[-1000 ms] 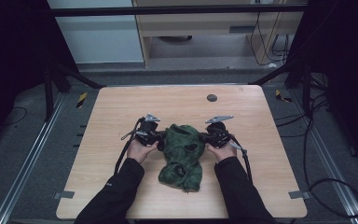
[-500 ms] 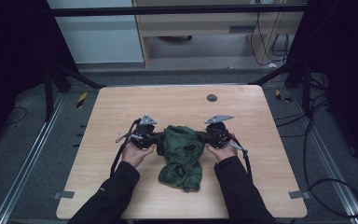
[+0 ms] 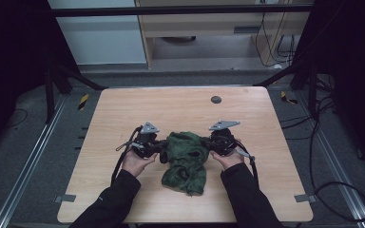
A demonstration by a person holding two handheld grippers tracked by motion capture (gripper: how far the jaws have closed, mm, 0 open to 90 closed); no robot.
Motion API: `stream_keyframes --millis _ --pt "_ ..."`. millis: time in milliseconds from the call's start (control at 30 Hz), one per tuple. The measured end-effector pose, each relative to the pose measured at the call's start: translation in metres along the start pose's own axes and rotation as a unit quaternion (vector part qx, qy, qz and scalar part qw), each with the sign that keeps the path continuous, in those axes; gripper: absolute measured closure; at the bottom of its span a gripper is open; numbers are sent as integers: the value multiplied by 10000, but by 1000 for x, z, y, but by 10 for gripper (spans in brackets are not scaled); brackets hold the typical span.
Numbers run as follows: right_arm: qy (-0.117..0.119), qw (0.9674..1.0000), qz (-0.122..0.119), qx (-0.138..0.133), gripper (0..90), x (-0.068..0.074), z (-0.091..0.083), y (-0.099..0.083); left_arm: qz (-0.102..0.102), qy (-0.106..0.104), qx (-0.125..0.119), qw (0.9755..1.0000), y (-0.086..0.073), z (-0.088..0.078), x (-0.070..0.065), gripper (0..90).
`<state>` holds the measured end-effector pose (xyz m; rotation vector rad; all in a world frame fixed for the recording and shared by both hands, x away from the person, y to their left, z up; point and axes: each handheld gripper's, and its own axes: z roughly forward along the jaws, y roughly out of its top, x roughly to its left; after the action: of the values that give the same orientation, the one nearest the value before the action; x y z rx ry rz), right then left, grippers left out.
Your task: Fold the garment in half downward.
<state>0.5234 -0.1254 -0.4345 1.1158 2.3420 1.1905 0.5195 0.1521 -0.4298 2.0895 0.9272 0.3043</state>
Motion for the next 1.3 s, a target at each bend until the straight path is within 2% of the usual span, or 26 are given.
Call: stream_keyframes --millis 467,733,1000,1067,1300 --pt "102 9997 -209 -50 853 13 -14 -11 125 -157 -4 9998 -14 -14 -15 888" --pt "210 9992 -330 -35 848 23 -18 -20 83 -219 85 9997 -24 -20 -22 888" --pt "320 9991 -288 -33 846 28 -26 -29 -46 -225 131 9996 -35 -26 -24 888" --pt "391 9990 -210 -29 846 29 -28 -32 -34 -238 144 9996 -36 -27 -26 888" --pt "465 9987 -213 66 846 36 -30 -40 28 -358 300 9989 -45 -26 -36 888"
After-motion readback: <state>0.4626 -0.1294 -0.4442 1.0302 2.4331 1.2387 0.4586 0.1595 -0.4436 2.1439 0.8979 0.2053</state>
